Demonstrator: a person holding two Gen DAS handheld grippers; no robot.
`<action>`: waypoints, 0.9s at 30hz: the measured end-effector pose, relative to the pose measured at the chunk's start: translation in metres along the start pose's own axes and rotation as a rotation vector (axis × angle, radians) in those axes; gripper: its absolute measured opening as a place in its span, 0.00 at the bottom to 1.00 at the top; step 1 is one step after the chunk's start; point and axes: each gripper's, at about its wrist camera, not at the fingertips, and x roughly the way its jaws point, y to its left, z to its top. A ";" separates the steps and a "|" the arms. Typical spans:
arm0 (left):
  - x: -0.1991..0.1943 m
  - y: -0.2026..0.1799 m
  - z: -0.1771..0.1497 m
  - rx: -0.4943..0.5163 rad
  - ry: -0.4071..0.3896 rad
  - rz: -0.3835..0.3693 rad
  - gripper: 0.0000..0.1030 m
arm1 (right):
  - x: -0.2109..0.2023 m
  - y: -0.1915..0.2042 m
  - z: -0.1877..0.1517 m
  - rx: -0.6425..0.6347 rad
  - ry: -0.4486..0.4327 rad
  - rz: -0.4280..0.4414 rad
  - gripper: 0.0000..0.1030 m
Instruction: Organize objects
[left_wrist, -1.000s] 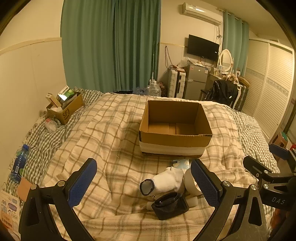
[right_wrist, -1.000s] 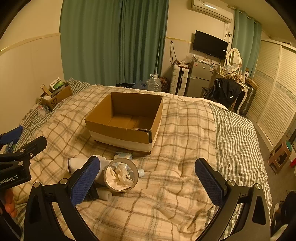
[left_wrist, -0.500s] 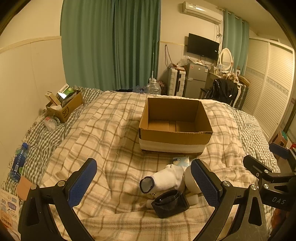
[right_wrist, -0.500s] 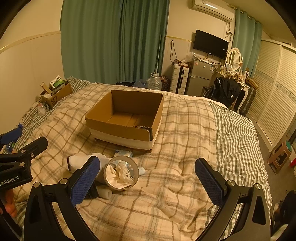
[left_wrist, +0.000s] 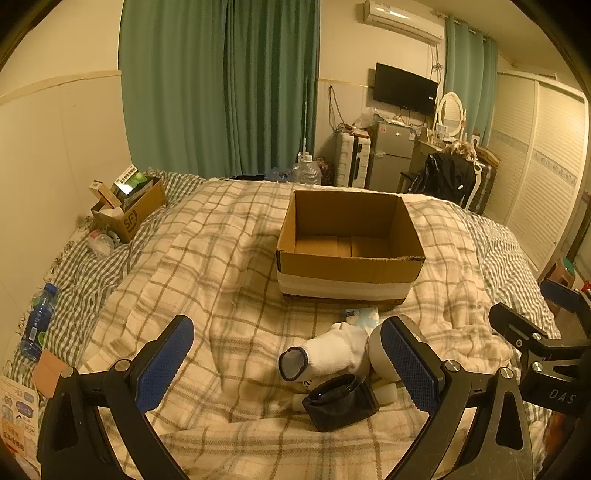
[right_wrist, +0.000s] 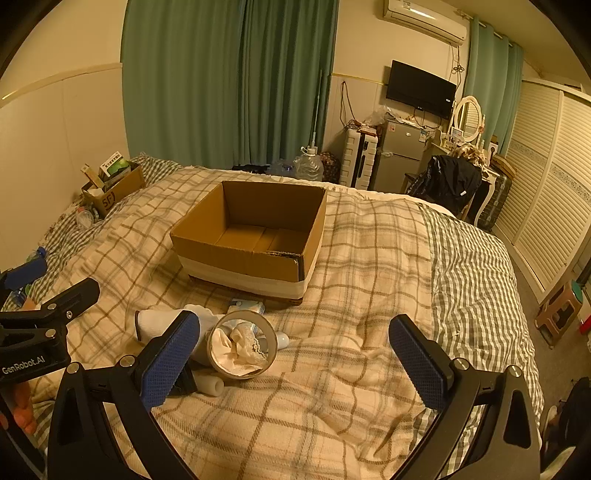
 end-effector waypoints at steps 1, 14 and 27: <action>0.000 0.000 0.000 0.001 0.001 0.002 1.00 | 0.000 0.000 0.000 0.000 0.000 0.002 1.00; 0.021 -0.004 -0.009 0.005 0.092 0.002 1.00 | 0.016 -0.012 -0.009 0.013 0.038 -0.011 1.00; 0.093 -0.032 -0.058 0.051 0.409 -0.172 0.97 | 0.060 -0.020 -0.033 0.030 0.144 0.010 1.00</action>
